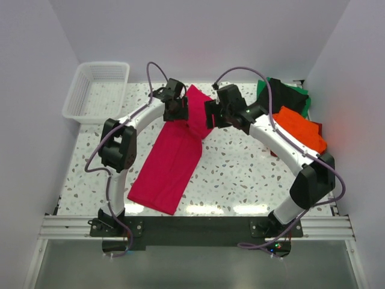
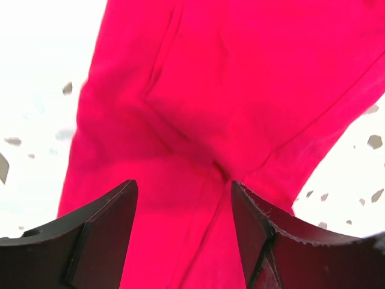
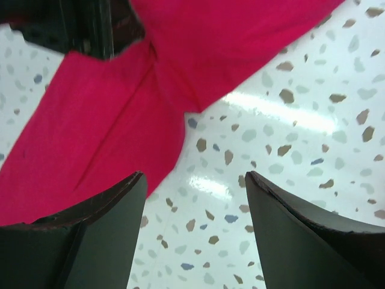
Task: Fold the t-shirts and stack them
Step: Fold the tshirt
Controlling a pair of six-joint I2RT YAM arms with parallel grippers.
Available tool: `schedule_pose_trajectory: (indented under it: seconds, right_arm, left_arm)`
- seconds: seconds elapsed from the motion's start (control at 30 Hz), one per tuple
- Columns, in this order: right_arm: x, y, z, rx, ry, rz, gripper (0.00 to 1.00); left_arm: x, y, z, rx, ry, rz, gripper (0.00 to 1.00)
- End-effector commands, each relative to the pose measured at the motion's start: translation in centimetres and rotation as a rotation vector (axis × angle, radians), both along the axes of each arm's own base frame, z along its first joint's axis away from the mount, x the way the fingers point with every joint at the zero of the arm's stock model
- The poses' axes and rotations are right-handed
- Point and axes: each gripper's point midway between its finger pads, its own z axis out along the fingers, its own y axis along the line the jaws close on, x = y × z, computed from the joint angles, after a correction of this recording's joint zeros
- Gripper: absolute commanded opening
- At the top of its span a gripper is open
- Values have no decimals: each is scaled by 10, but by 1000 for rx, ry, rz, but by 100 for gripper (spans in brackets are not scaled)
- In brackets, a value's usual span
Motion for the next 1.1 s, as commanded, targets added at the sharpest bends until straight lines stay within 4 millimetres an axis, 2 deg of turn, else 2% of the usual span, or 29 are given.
schedule_pose_trajectory:
  seconds: [0.0,0.17,0.2,0.27,0.33,0.37,0.4,0.47,0.57,0.67,0.73,0.77,0.9,1.07]
  right_arm:
    - [-27,-1,-2,31,-7,-4,70]
    - [-52,14,-18,52,22,62,70]
    - [-55,19,-21,55,28,79,70]
    - [-70,40,-30,59,52,140,70]
    - [-78,57,-43,35,68,179,70]
    - [-90,73,-46,23,71,223,70]
    - [-95,80,-50,12,77,242,70]
    - [-108,102,-61,-5,97,287,70]
    - [-121,125,-71,-8,120,341,70]
    - [-127,138,-79,-19,131,376,69]
    - [-130,143,-93,-37,160,399,70]
    - [-132,146,-98,-41,167,411,69]
    - [-144,159,-123,-57,222,467,69]
    - [-156,174,-138,-78,247,525,68]
  left_arm:
    - [41,-14,35,-9,-183,-54,68]
    - [58,-20,30,8,-232,-110,68]
    - [61,-22,23,19,-233,-133,68]
    - [69,-26,24,22,-255,-158,68]
    - [75,-27,13,52,-258,-194,68]
    - [81,-29,17,56,-278,-198,68]
    - [84,-27,6,80,-266,-209,68]
    - [93,-32,2,90,-272,-225,68]
    - [102,-36,5,91,-301,-233,68]
    - [112,-40,7,97,-340,-241,69]
    - [116,-38,1,122,-344,-242,69]
    - [120,-38,5,125,-356,-239,70]
    - [124,-34,-10,154,-344,-239,70]
    - [117,-38,-30,152,-301,-234,70]
